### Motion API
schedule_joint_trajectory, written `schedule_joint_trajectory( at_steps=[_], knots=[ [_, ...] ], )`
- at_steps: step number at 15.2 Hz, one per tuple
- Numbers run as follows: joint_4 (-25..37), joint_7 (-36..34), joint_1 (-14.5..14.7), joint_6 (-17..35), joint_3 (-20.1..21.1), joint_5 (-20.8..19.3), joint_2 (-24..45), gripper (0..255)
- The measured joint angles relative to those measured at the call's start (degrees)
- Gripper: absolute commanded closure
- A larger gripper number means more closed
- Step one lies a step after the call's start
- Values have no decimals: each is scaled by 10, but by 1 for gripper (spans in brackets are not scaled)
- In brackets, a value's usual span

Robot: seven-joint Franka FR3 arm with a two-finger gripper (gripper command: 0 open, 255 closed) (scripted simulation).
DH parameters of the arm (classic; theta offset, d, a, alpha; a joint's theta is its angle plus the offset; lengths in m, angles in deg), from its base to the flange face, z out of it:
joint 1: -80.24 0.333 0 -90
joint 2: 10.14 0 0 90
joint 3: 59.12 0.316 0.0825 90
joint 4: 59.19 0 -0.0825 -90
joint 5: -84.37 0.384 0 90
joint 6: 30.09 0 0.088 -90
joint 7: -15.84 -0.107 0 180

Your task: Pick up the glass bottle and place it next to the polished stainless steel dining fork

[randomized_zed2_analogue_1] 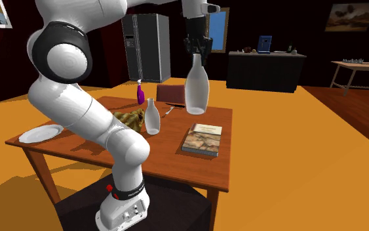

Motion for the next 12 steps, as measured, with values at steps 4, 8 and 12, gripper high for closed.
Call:
schedule_joint_trajectory(
  at_steps=[4,8,12],
  knots=[
    [-5,-27,5,8,23,10,5,255],
    [-21,-76,16,38,63,25,20,255],
    [-35,-123,26,70,101,39,40,255]
  ],
)
